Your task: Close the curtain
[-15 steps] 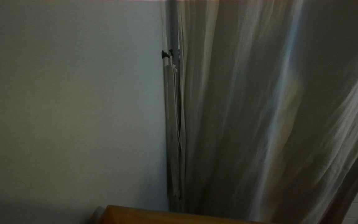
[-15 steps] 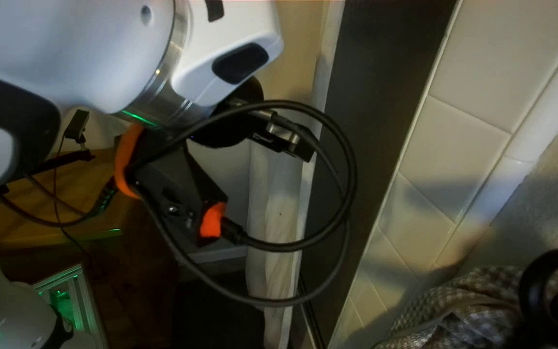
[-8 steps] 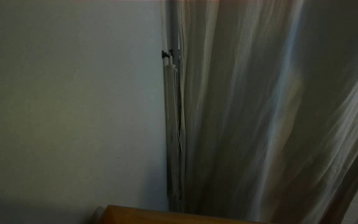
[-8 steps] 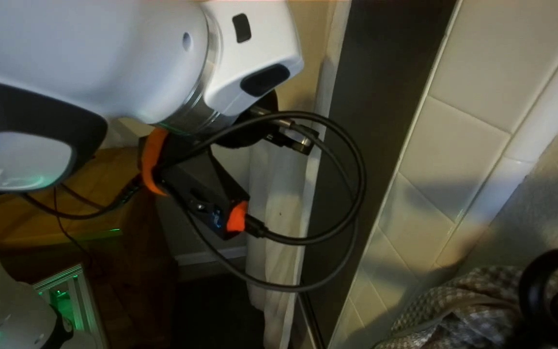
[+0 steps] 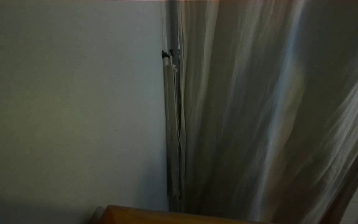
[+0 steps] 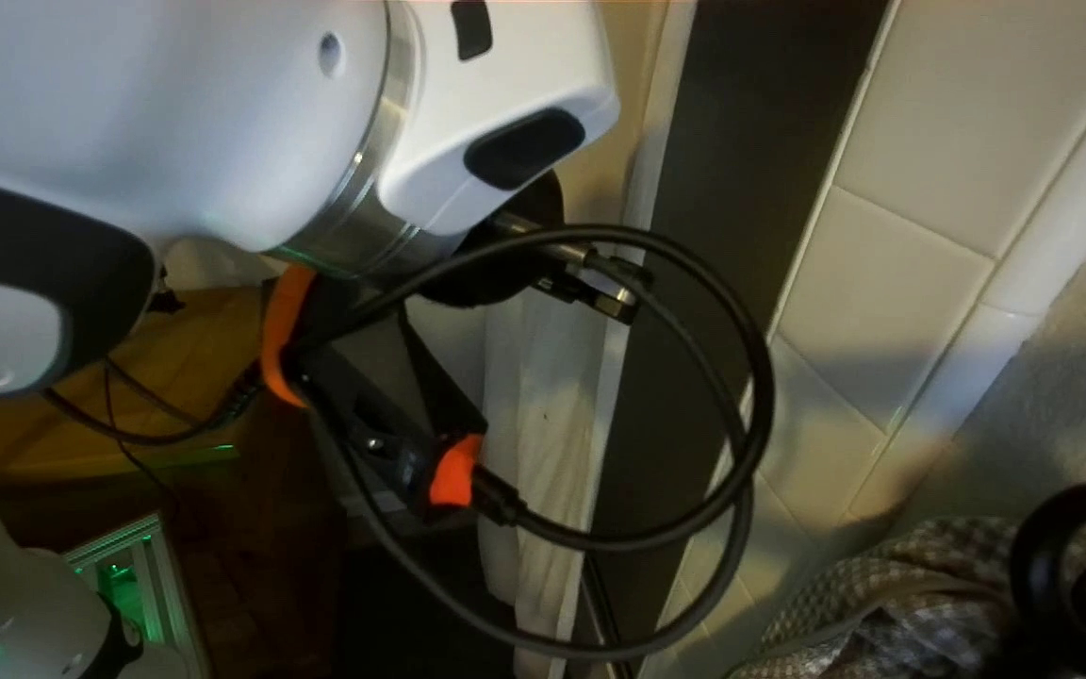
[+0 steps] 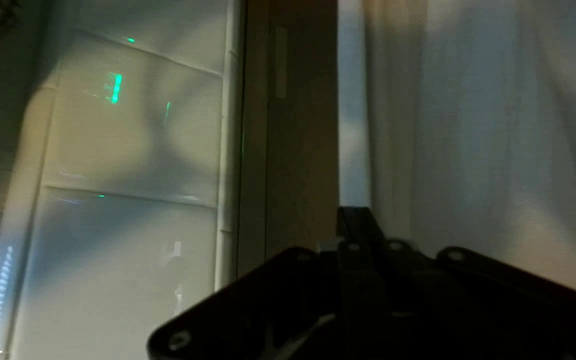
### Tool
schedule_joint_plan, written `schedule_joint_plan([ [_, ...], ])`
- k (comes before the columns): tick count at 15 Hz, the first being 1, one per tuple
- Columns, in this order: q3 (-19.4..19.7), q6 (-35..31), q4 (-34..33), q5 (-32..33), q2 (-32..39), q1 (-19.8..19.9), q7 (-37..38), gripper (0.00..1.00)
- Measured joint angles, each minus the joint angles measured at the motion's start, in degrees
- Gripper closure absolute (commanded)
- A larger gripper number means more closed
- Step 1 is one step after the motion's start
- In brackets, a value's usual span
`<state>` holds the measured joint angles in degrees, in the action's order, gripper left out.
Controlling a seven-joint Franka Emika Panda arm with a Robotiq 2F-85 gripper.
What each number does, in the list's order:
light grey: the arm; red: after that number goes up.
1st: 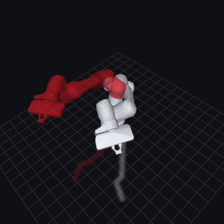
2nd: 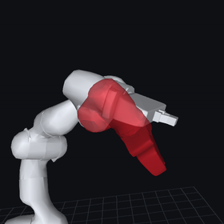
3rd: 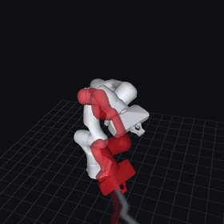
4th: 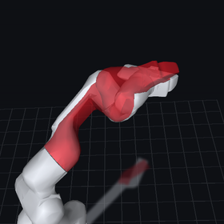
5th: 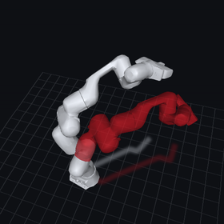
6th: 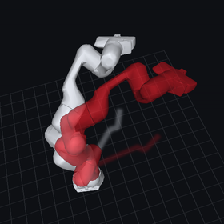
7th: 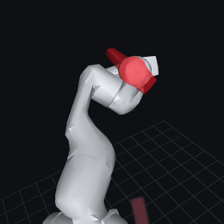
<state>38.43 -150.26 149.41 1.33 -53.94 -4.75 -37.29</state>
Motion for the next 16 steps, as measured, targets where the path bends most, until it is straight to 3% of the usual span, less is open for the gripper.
schedule_joint_plan([
  [4,-0.18,-0.67,-0.18,1.23,0.73,3.42,-0.40,1.00],
  [5,-0.24,-0.73,-0.18,1.53,0.99,4.15,-0.49,0.80],
  [6,-0.25,-0.72,-0.17,1.68,1.21,4.64,-0.72,0.72],
  [13,-0.48,12.31,-0.74,1.46,0.57,2.97,-6.49,0.24],
  [16,-0.32,14.18,-1.58,0.44,0.57,1.63,-10.10,0.04],
])
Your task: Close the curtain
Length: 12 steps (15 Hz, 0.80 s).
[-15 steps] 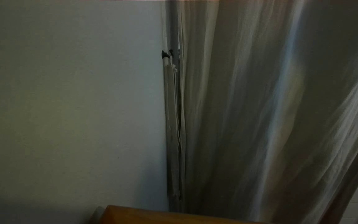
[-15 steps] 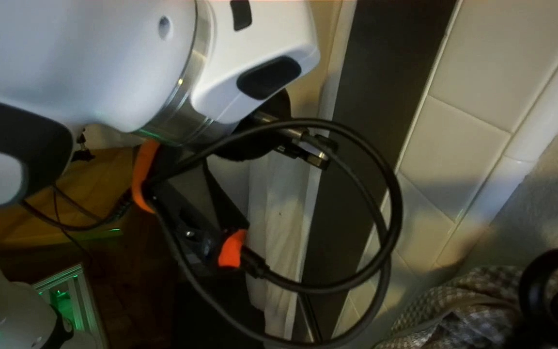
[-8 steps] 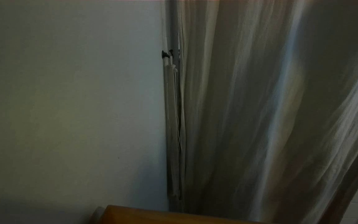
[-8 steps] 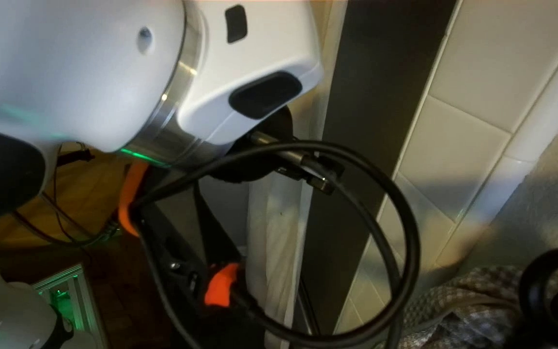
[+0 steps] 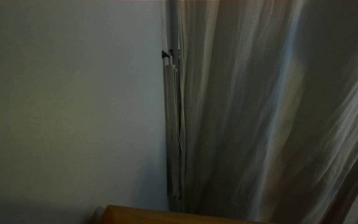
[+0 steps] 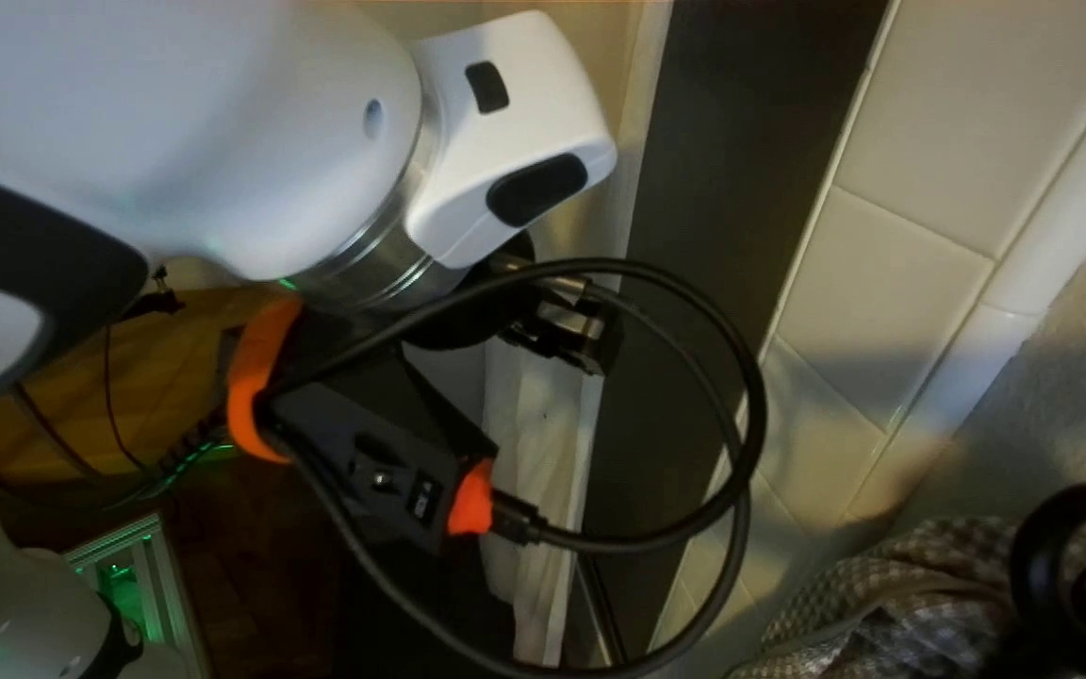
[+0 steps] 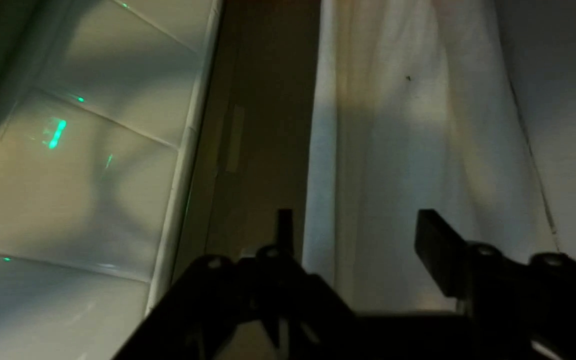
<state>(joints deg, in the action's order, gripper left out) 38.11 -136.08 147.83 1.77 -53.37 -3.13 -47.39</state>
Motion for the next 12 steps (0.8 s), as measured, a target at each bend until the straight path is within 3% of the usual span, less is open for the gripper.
schedule_joint_plan([
  [8,3.68,-4.42,-1.13,-5.80,0.07,-6.08,-8.27,0.00],
  [9,4.07,-5.63,-1.12,-6.14,0.09,-6.54,-8.79,0.18],
  [12,5.10,-8.53,-1.11,-7.10,0.08,-7.97,-9.83,0.41],
])
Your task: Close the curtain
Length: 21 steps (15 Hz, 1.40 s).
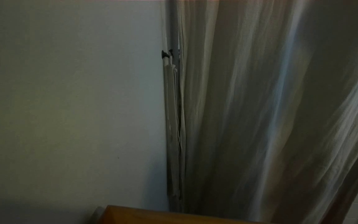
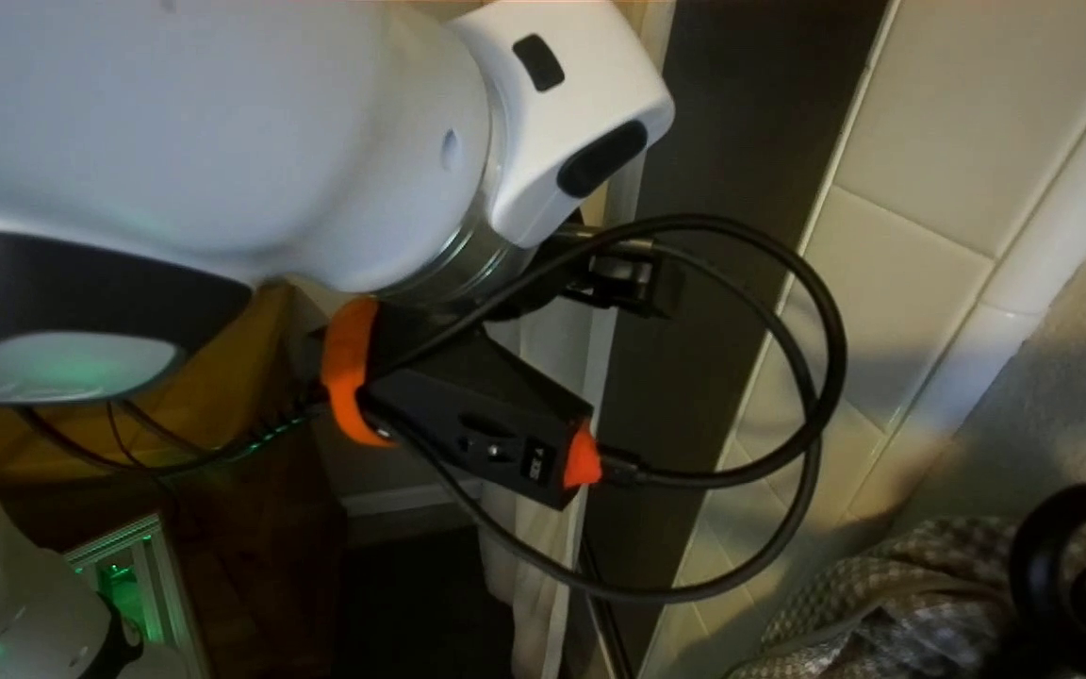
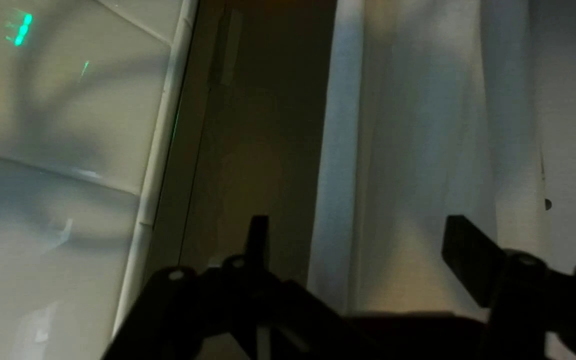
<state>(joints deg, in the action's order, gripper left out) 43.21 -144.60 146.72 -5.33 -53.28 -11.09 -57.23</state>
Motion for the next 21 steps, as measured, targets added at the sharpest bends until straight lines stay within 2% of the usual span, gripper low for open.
schedule_joint_plan([
  [4,1.09,-4.31,0.52,-1.85,-0.01,-2.15,-0.05,0.70],
  [7,1.10,-6.84,1.69,-2.00,0.07,-2.28,-0.05,0.91],
  [9,1.10,-7.48,1.98,-2.00,0.11,-2.28,-0.05,1.00],
  [18,0.87,-7.42,2.09,-1.76,0.18,-1.70,-0.04,0.99],
  [21,-1.80,-4.59,2.09,-0.33,0.71,2.77,1.29,0.99],
])
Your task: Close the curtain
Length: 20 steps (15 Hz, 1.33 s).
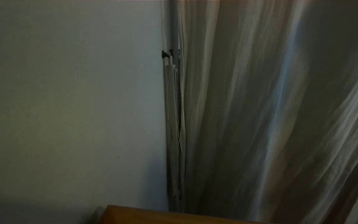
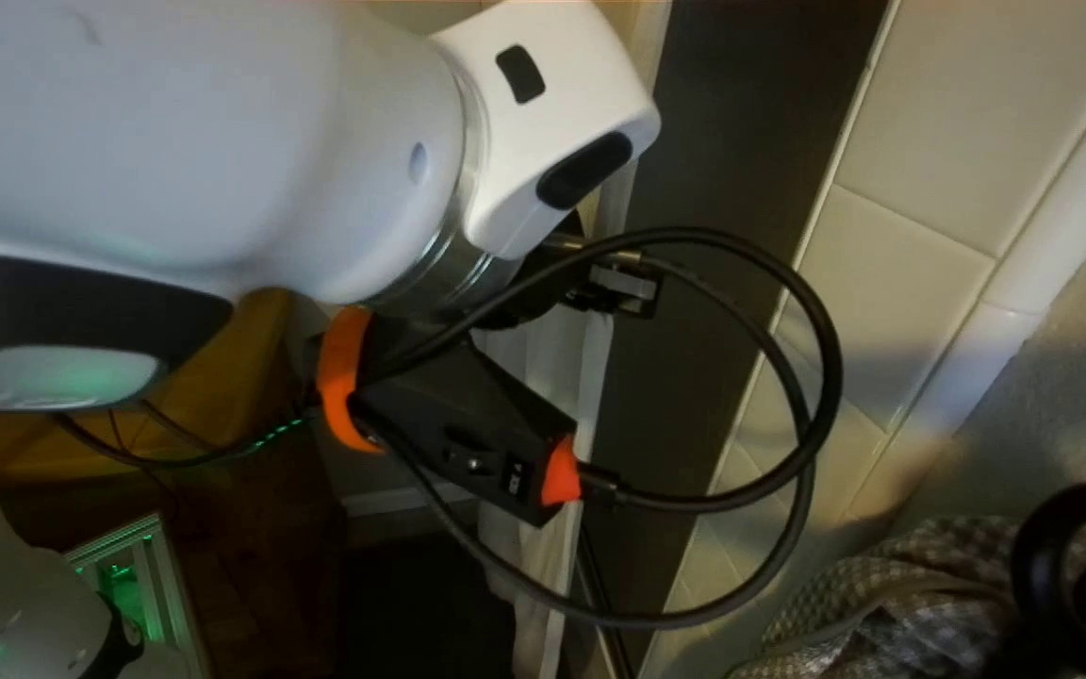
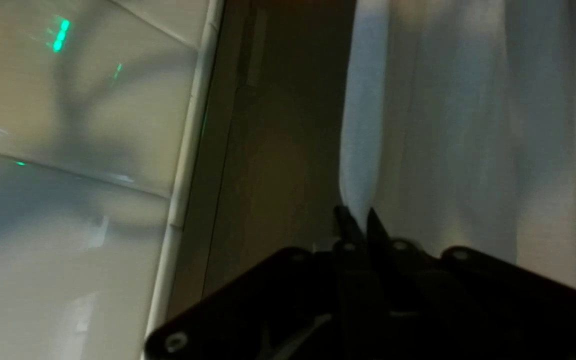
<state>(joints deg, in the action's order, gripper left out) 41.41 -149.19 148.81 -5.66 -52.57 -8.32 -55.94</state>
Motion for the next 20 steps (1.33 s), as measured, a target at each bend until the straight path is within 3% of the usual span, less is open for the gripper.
schedule_joint_plan([
  [4,-5.94,1.44,0.00,4.43,1.48,11.50,4.03,0.99],
  [7,-9.03,1.15,-0.01,7.03,2.09,17.90,6.16,0.99],
  [14,-13.14,-7.31,0.01,12.82,5.17,26.90,11.79,0.99],
  [20,-16.22,-13.63,0.01,18.05,9.77,32.13,17.11,0.99],
])
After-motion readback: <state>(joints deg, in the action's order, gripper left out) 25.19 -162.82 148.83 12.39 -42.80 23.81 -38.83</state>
